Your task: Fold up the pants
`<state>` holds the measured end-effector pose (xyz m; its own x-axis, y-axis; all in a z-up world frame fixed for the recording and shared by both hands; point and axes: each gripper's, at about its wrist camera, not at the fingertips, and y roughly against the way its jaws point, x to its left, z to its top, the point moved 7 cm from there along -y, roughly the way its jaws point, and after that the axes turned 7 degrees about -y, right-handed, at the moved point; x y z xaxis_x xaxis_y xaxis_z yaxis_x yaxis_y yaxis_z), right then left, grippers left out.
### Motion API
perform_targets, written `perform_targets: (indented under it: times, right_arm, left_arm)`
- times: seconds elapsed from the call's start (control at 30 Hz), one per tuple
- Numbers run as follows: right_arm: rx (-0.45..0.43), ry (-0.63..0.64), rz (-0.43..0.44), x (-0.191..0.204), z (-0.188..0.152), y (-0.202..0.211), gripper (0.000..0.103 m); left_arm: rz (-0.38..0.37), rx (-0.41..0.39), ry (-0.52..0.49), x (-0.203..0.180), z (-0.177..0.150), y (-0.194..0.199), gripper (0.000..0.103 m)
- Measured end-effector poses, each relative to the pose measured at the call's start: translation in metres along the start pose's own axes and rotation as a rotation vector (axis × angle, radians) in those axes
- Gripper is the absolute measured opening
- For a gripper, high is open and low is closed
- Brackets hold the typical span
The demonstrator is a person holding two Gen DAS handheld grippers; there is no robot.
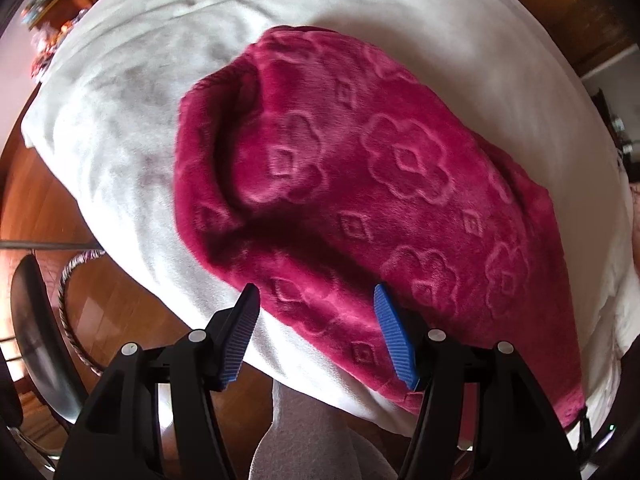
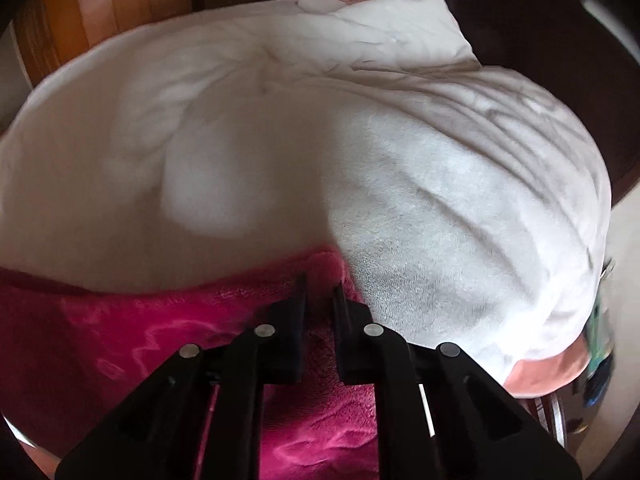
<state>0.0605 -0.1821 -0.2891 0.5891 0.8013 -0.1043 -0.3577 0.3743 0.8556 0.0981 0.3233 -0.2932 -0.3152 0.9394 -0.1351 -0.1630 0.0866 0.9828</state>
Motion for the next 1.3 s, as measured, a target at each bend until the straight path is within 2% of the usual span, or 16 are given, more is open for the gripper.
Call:
perform_targets:
  times: [0.07,0.13,0.27,0.4,0.5,0.57,0.7,0.83,0.93,1.07,1.17,1.2,1.23,1.3]
  right_arm:
    - [-0.003,0.008,0.000,0.002,0.003,0.005,0.024]
    - [-0.009,-0.039,0.014,-0.004,0.011,0.012,0.039]
    - [-0.065,-0.103,-0.020,-0.016,0.019,0.040,0.040]
    - [-0.093,-0.122,-0.016,0.006,0.021,0.065,0.040]
    - [-0.097,-0.087,0.034,0.057,0.021,0.077,0.040]
    - [-0.084,-0.061,0.100,0.107,0.018,0.083,0.040]
    - [0.004,0.016,0.269,0.217,0.006,0.082,0.040]
    - [0.077,0.155,0.435,0.344,-0.008,0.086,0.040]
    - [0.157,0.234,0.549,0.427,-0.024,0.089,0.040]
    - [0.268,0.348,0.629,0.510,-0.049,0.079,0.040]
    - [0.363,0.426,0.629,0.555,-0.074,0.067,0.040]
    - [0.366,0.469,0.574,0.565,-0.080,0.058,0.040]
    - [0.361,0.493,0.529,0.567,-0.085,0.052,0.036]
    - [0.337,0.514,0.471,0.572,-0.086,0.043,0.014]
  left_arm:
    - [0.000,-0.002,-0.016,-0.006,0.004,-0.001,0.060]
    - [-0.015,-0.001,-0.021,-0.006,0.008,-0.005,0.061]
    - [-0.036,0.018,-0.017,-0.010,0.022,-0.016,0.061]
    - [-0.045,0.029,-0.016,-0.004,0.045,-0.025,0.061]
    - [-0.045,0.024,-0.019,0.004,0.068,-0.028,0.061]
    - [-0.032,0.027,-0.022,0.013,0.084,-0.032,0.061]
    - [-0.032,0.048,-0.010,0.033,0.106,-0.044,0.061]
    - [-0.009,0.072,-0.020,0.056,0.122,-0.058,0.062]
    - [-0.033,0.099,-0.015,0.072,0.128,-0.070,0.067]
    - [-0.073,0.121,-0.027,0.081,0.135,-0.079,0.068]
    - [-0.078,0.129,-0.060,0.080,0.138,-0.081,0.069]
    - [-0.078,0.131,-0.072,0.077,0.139,-0.081,0.069]
    - [-0.080,0.133,-0.080,0.076,0.138,-0.083,0.070]
    - [-0.087,0.138,-0.090,0.075,0.141,-0.084,0.070]
